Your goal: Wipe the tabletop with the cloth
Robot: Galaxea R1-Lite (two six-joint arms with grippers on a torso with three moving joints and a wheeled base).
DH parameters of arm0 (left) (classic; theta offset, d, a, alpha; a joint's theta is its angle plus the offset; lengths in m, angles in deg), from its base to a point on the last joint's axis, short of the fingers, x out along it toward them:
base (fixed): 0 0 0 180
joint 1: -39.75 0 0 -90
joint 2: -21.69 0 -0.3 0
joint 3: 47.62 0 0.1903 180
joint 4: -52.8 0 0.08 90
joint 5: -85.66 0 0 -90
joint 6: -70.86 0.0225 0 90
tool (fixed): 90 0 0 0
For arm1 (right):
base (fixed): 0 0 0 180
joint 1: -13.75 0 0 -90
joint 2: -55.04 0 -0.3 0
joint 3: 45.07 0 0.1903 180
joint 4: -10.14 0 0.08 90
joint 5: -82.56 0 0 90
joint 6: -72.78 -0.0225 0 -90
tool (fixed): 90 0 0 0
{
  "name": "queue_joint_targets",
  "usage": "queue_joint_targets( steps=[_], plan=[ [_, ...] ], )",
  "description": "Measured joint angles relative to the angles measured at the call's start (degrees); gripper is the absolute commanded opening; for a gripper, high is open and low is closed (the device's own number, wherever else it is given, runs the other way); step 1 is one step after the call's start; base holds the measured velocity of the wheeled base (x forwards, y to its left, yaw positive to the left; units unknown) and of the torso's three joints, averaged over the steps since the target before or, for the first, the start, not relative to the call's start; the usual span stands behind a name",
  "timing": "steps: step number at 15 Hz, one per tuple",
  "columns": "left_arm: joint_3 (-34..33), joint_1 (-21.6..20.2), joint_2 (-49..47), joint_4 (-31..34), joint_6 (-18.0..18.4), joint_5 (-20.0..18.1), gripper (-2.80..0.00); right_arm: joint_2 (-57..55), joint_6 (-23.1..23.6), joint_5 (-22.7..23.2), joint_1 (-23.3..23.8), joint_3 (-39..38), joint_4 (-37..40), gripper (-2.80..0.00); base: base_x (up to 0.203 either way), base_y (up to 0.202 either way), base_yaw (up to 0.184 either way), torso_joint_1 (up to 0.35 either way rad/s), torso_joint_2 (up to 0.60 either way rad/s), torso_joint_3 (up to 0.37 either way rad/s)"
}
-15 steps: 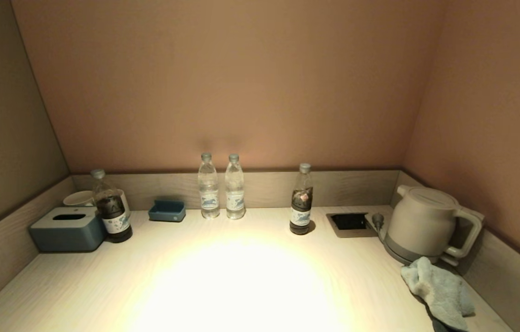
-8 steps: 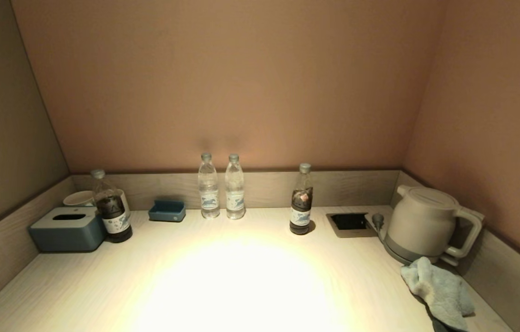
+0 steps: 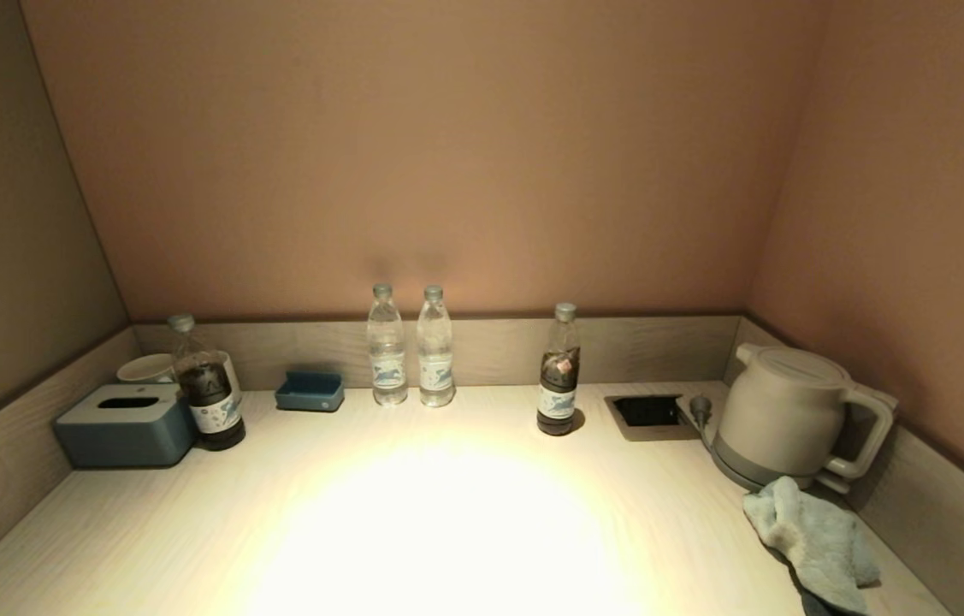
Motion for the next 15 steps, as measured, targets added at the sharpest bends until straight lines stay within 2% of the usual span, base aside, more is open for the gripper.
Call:
queue_joint_targets(
  steps=[15],
  plan=[
    [0.0, 0.0, 0.0, 0.0, 0.0, 0.0, -2.80, 0.0, -0.6, -0.2, 0.0, 0.0, 0.0, -2.80, 0.000, 0.000, 0.000, 0.000, 0.00, 0.000]
  ],
)
